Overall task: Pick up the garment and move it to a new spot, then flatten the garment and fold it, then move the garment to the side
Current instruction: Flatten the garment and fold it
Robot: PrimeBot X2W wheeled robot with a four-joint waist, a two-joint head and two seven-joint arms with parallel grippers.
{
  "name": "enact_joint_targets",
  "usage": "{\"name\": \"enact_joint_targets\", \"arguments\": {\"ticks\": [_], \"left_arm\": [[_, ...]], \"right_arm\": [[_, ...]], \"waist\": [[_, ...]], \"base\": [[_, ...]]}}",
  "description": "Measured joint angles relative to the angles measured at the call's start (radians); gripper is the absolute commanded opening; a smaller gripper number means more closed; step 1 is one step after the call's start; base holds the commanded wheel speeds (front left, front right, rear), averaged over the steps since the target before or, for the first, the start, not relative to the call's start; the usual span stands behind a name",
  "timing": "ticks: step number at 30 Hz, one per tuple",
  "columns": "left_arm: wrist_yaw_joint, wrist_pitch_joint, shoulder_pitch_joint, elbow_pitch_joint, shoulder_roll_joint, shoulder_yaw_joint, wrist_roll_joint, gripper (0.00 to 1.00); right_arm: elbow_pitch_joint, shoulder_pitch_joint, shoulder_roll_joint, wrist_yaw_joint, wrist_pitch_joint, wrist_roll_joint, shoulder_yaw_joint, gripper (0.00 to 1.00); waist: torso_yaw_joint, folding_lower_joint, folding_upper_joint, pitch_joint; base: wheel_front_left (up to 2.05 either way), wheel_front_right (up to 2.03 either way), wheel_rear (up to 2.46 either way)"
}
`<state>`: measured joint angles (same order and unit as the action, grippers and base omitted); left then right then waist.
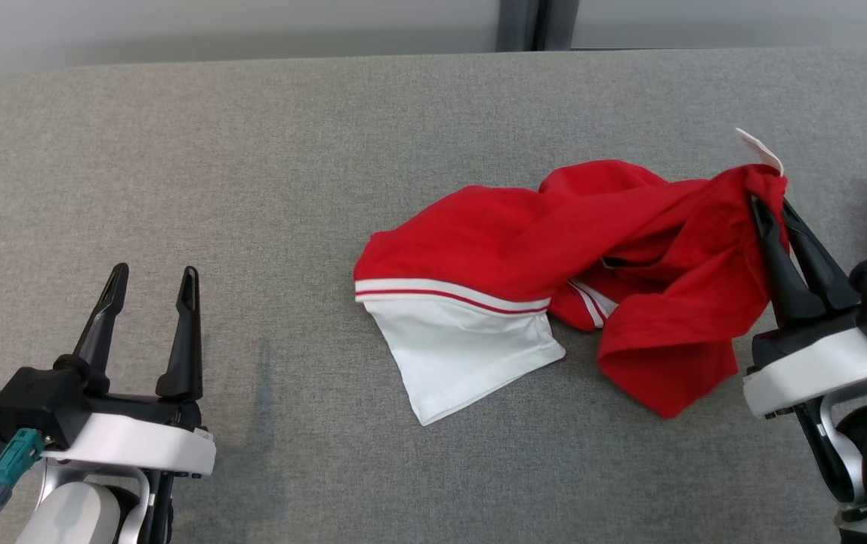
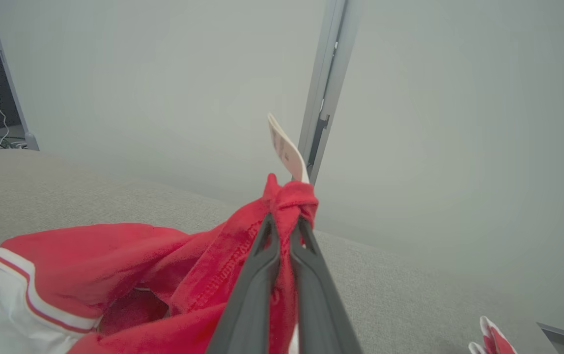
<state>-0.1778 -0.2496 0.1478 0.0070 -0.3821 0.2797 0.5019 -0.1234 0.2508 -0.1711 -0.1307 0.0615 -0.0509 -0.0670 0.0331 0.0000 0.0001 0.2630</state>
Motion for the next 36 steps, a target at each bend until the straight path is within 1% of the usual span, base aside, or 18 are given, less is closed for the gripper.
{"name": "enact_joint_targets", "arguments": {"ticks": [2, 5, 8, 9, 10, 11, 12, 15, 19, 23, 26, 28, 31, 36], "left_arm": [[-0.001, 0.002, 0.000, -0.004, -0.002, 0.000, 0.000, 1.00], [0.000, 0.003, 0.004, -0.008, -0.005, 0.002, 0.000, 1.00], [0.000, 0.003, 0.009, -0.008, -0.005, 0.004, 0.000, 1.00], [0.000, 0.003, 0.009, -0.008, -0.005, 0.004, 0.000, 1.00], [0.001, 0.003, 0.010, -0.008, -0.005, 0.006, 0.000, 1.00], [0.001, 0.003, 0.017, -0.007, -0.005, 0.009, 0.000, 1.00], [0.001, 0.003, 0.021, -0.007, -0.005, 0.010, 0.000, 1.00], [0.002, 0.003, 0.022, -0.004, -0.006, 0.012, 0.000, 1.00], [0.002, 0.003, 0.022, 0.000, -0.006, 0.014, 0.000, 1.00], [0.001, 0.002, 0.020, 0.002, -0.008, 0.013, 0.000, 1.00], [-0.002, 0.002, 0.012, 0.002, -0.010, 0.012, 0.001, 1.00], [-0.005, 0.003, -0.002, 0.003, -0.011, 0.014, 0.001, 1.00], [-0.008, 0.004, -0.007, 0.003, -0.012, 0.016, 0.001, 1.00], [-0.017, 0.012, -0.034, 0.001, -0.013, 0.025, 0.002, 1.00]], "right_arm": [[0.022, -0.015, 0.014, 0.000, 0.000, -0.011, 0.038, 0.00], [0.089, -0.027, 0.033, 0.000, -0.012, -0.039, 0.080, 0.00], [0.169, -0.029, 0.048, 0.000, -0.043, -0.067, 0.096, 0.00], [0.169, -0.029, 0.048, 0.000, -0.043, -0.067, 0.096, 0.00], [0.196, -0.028, 0.051, 0.000, -0.053, -0.070, 0.097, 0.13], [0.245, -0.019, 0.059, 0.000, -0.071, -0.088, 0.099, 0.57], [0.265, -0.013, 0.062, 0.000, -0.083, -0.093, 0.100, 1.00], [0.300, -0.009, 0.068, 0.000, -0.116, -0.108, 0.106, 1.00], [0.298, -0.020, 0.076, 0.000, -0.146, -0.108, 0.140, 1.00], [0.249, -0.060, 0.087, 0.000, -0.167, -0.104, 0.190, 1.00], [0.185, -0.081, 0.097, 0.000, -0.172, -0.088, 0.219, 1.00], [0.137, -0.095, 0.101, 0.000, -0.169, -0.079, 0.219, 1.00], [0.073, -0.120, 0.106, 0.000, -0.152, -0.072, 0.193, 1.00], [0.007, -0.192, 0.116, 0.000, -0.121, -0.070, 0.143, 1.00]], "waist": [[-0.001, 0.0000, 0.0000, 0.008], [-0.002, 0.0000, 0.0000, 0.024], [-0.003, 0.0000, 0.0000, 0.039], [-0.003, 0.0000, 0.0000, 0.039], [-0.004, 0.0000, 0.0000, 0.043], [-0.004, 0.0000, 0.0000, 0.050], [-0.005, 0.0000, 0.0000, 0.052], [-0.006, 0.0000, 0.0000, 0.051], [-0.006, 0.0000, 0.0000, 0.040], [-0.010, 0.0000, 0.0000, 0.020], [-0.016, 0.0000, 0.0000, 0.002], [-0.019, -0.0001, 0.0000, -0.011], [-0.025, 0.0000, 0.0000, -0.032], [-0.030, 0.0000, 0.0000, -0.070]], "base": [[0.00, 0.00, 0.00], [0.00, 0.00, 0.00], [0.00, 0.00, 0.00], [0.00, 0.00, 0.00], [0.00, 0.00, 0.00], [0.00, 0.00, 0.00], [0.00, 0.00, 0.00], [0.00, 0.00, 0.00], [0.00, 0.00, 0.00], [0.00, 0.00, 0.00], [0.00, 0.00, 0.00], [0.00, 0.00, 0.00], [0.00, 0.00, 0.00], [0.00, 0.00, 0.00]]}}
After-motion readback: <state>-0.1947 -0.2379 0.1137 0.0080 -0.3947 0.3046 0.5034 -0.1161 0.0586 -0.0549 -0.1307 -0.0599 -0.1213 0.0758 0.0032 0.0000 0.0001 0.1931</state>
